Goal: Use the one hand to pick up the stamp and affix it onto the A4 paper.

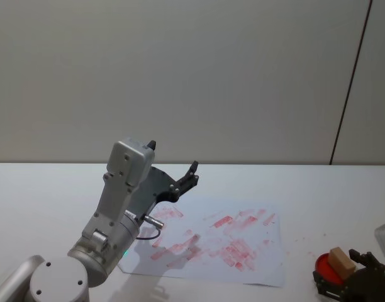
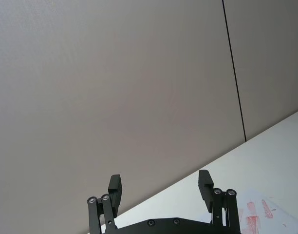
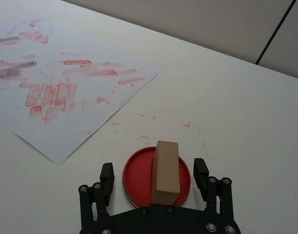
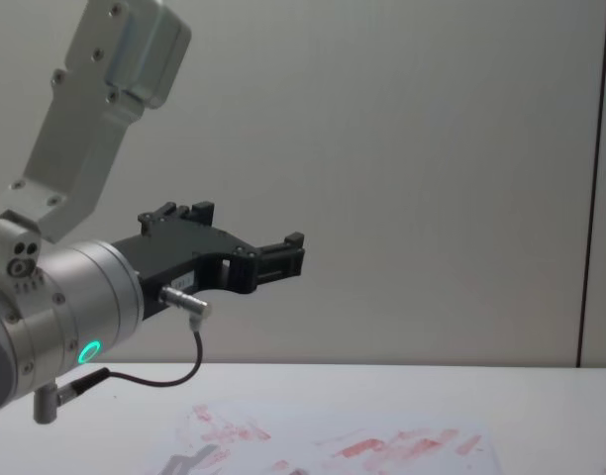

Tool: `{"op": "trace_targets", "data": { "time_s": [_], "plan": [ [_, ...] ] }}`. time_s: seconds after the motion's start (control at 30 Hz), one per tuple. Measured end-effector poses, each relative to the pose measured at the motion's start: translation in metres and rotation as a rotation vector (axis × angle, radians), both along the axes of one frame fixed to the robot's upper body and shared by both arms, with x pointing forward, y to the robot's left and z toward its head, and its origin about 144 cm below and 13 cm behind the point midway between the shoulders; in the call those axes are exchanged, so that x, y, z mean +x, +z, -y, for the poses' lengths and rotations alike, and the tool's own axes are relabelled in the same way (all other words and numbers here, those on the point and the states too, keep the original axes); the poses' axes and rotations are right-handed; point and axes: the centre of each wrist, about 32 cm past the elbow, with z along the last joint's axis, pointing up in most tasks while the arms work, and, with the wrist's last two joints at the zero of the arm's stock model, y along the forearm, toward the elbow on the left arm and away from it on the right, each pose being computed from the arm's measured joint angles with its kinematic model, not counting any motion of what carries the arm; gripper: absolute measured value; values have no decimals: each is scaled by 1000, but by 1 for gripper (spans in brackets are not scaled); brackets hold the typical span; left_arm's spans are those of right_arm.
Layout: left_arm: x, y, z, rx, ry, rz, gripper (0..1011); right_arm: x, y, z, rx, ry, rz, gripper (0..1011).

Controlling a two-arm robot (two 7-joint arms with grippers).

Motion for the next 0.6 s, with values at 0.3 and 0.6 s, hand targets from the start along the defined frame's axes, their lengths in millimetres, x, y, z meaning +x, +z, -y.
{"op": "trace_targets", "data": {
  "time_s": [0.3,0.6],
  "plan": [
    [0,0,0,0,0,0,1003,1,-1,-1,9,4,3,1001],
    [0,0,0,0,0,0,1002,1,-2,-2,21,6,7,1001]
  ]
}}
